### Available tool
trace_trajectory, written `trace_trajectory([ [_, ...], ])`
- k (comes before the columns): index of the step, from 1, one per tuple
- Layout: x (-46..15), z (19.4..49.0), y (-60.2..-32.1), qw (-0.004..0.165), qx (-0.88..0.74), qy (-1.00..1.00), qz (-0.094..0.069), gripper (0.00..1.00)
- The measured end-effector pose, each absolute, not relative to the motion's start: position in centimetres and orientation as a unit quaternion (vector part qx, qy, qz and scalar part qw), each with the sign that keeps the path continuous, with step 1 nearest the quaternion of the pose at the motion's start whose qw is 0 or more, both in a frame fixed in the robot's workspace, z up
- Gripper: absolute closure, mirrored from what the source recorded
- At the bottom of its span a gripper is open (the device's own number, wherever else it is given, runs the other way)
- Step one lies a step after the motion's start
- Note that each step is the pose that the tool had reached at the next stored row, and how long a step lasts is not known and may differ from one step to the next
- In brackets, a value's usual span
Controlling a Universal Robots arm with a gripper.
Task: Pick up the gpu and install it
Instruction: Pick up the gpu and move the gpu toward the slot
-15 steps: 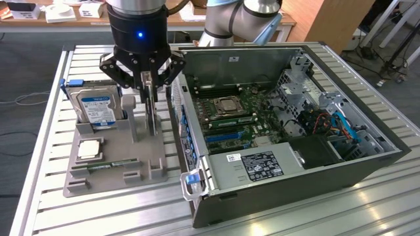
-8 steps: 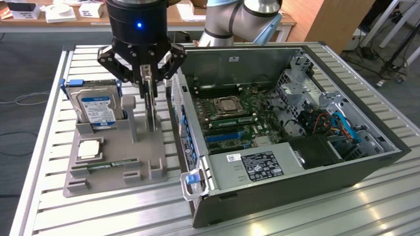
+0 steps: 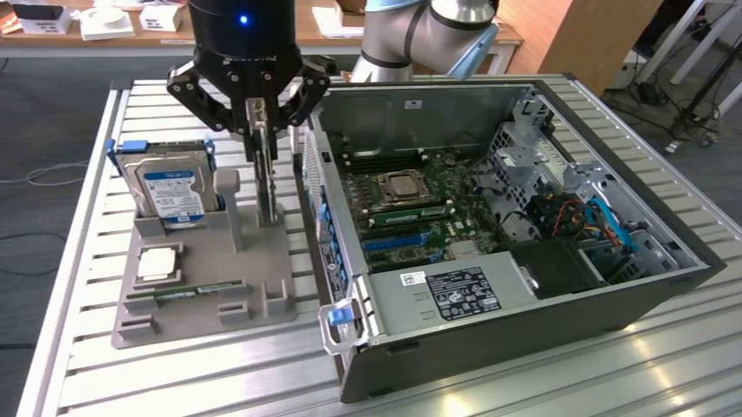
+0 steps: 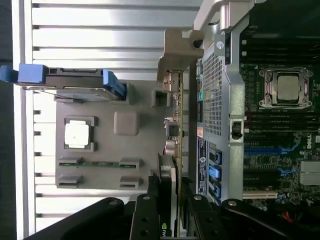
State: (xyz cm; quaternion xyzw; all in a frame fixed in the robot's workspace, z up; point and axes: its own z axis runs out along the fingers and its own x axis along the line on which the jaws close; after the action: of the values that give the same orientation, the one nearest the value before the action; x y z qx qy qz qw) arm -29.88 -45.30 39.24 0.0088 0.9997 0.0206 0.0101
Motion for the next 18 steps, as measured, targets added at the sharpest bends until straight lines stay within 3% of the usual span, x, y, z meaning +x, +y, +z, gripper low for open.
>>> trace_trajectory([
  [18,-29.9,42.7,-45.3,0.01,0.009,1.0,0.021,0.73],
])
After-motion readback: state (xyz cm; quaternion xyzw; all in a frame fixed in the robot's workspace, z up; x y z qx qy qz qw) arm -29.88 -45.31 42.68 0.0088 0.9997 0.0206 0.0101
